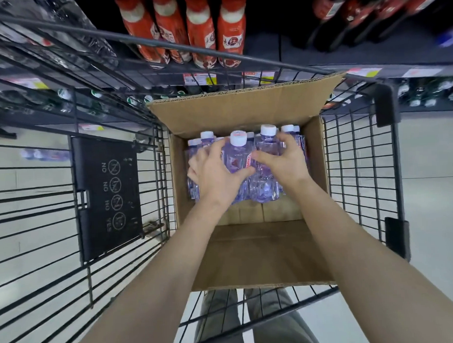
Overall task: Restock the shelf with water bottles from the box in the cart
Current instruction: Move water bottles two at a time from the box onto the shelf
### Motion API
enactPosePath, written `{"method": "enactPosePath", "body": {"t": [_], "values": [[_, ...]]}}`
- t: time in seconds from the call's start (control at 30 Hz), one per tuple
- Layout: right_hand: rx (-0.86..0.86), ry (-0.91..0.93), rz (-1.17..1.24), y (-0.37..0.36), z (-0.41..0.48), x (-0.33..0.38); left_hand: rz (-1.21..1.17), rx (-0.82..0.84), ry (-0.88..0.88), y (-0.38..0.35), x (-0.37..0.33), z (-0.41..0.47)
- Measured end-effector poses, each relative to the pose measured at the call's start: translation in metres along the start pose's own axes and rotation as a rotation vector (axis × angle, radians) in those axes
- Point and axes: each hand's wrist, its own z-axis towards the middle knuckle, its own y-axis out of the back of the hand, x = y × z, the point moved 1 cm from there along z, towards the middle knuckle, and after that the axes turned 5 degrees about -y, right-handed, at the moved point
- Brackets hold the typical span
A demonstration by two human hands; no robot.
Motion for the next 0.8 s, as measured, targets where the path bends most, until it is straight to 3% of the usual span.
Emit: {"method": "enactPosePath", "body": {"t": [0.23,0.43,0.8], "values": [[-0.033,0.105,0.101,0.017,-0.053,0.030,-0.386,-0.013,-0.046,0.034,-0.009,-0.026],[-0.069,0.258,0.078,0.033,-0.136,0.107,-0.460,-0.054,-0.198,0.125,-0.052,-0.050],[0.037,0.780,-0.055,0.059,-0.365,0.255,-0.507,-0.255,-0.460,0.334,-0.155,-0.173]]}}
